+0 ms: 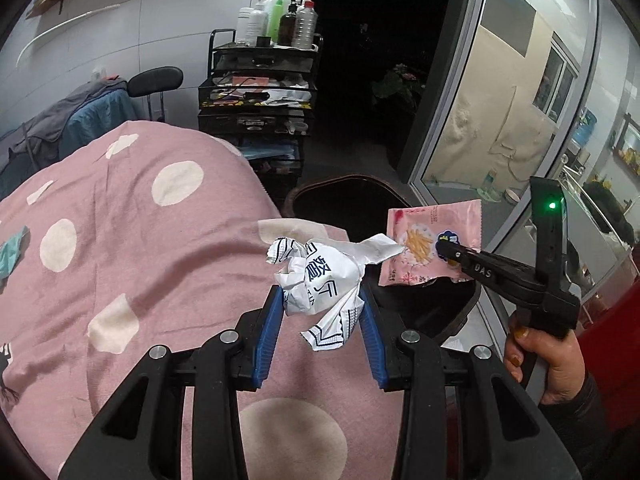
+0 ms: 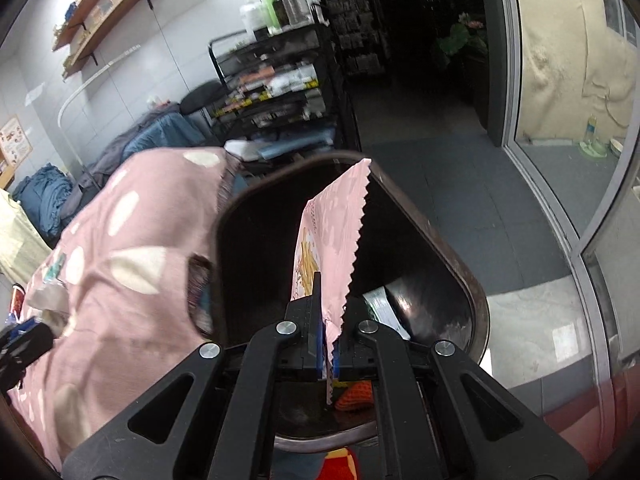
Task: Collect trash
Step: 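Carry both items over the brown bin and open right tool to drop the bag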
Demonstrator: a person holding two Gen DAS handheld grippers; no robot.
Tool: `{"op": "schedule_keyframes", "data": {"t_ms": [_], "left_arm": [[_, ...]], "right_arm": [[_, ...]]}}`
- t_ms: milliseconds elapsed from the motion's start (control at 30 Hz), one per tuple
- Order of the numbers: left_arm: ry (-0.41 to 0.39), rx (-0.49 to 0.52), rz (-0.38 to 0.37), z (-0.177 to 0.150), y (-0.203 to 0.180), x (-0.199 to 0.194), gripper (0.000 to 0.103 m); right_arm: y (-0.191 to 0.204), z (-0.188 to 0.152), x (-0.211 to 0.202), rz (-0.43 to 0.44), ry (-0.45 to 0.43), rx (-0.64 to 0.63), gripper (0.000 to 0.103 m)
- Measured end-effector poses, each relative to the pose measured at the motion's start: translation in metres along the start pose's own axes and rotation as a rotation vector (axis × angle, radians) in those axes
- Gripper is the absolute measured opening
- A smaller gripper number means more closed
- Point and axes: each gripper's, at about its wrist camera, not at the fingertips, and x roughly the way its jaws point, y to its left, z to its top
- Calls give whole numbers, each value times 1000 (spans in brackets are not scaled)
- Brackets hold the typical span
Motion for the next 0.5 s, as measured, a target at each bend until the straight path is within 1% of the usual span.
{"op": "schedule_keyframes", "data": {"t_ms": [167, 233, 267, 300, 367, 400, 433, 500], "left_arm": [[14, 22, -7, -1, -11, 7, 38], [18, 28, -9, -2, -14, 8, 38], [22, 31, -10, -2, -17, 9, 38], [24, 34, -10, -3, -19, 10, 38], [27, 43, -7, -3, -22, 12, 38], [30, 48, -6, -3, -23, 13, 38], [33, 51, -5, -2, -24, 14, 38], [36, 57, -3, -2, -25, 16, 38]], "right_arm": [[-6, -11, 23, -8, 59, 18, 5], [-7, -16, 32, 10, 87, 30, 5], [-6, -19, 36, 15, 98, 25, 6], [-4, -22, 41, 16, 113, 16, 9], [-5, -27, 45, 17, 124, 16, 27], [-5, -28, 45, 14, 125, 21, 54], [-5, -29, 45, 9, 115, 23, 71], [-5, -30, 38, -8, 84, 11, 71]]}}
